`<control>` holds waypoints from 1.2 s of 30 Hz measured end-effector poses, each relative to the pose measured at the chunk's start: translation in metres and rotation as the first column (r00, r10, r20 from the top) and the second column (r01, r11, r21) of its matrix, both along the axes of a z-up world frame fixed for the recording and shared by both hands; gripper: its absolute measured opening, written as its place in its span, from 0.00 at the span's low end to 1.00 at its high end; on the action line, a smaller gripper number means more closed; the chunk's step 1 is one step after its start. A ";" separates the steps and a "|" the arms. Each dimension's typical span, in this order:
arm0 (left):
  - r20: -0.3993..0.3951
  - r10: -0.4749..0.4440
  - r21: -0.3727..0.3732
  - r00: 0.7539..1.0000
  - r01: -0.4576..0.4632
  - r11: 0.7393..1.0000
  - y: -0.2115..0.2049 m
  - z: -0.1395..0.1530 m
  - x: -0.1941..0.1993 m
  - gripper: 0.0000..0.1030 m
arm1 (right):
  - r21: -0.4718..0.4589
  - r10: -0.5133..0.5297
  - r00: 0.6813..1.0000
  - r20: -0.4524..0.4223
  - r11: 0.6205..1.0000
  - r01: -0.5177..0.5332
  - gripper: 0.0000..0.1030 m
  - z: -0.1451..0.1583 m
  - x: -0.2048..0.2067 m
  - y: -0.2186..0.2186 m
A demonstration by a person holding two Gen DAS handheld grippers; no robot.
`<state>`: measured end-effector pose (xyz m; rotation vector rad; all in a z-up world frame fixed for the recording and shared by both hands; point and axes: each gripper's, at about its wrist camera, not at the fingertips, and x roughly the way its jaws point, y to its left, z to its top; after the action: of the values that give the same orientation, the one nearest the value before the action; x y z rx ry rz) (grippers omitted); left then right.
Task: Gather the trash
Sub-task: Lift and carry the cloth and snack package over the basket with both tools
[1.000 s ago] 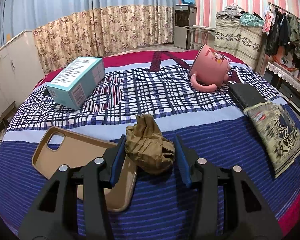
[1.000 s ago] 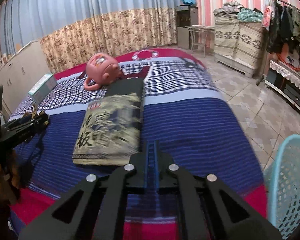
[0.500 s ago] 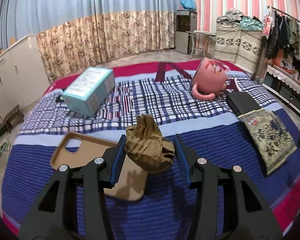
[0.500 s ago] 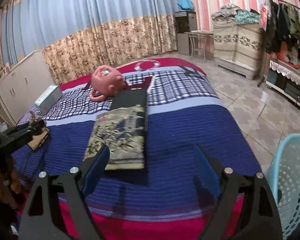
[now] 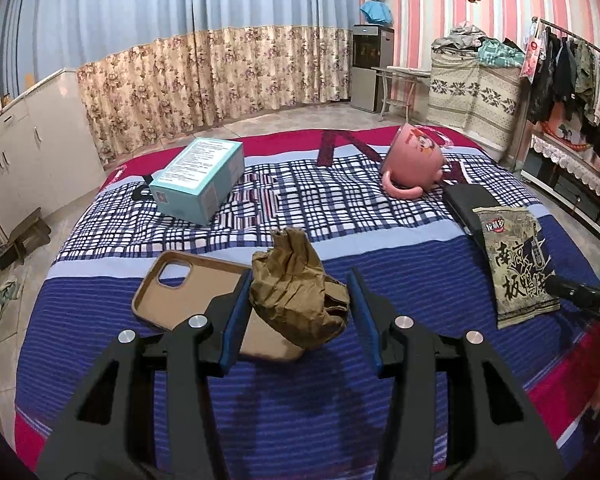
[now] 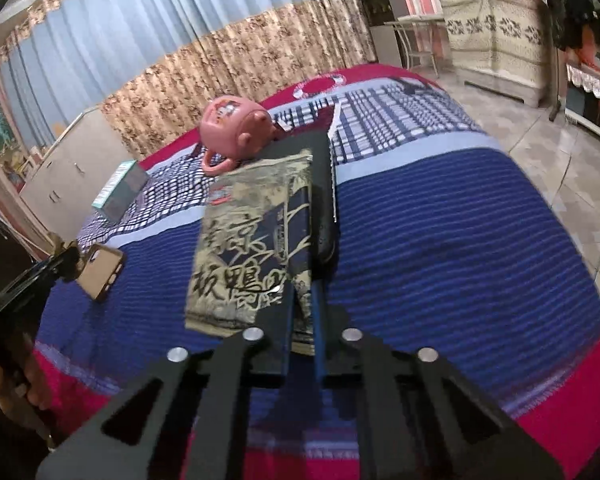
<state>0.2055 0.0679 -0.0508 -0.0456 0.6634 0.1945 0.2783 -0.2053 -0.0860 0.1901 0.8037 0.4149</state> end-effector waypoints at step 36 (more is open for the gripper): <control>0.179 -0.280 0.002 0.943 0.285 0.959 -0.179 0.055 -0.003 0.45 | -0.099 -0.428 0.809 0.403 0.858 0.503 0.03 0.095 -0.136 -0.205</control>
<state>0.2024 -0.1113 0.0044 0.0100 0.4867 -0.0944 0.1420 -0.4105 0.0086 0.1093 0.3968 -0.1069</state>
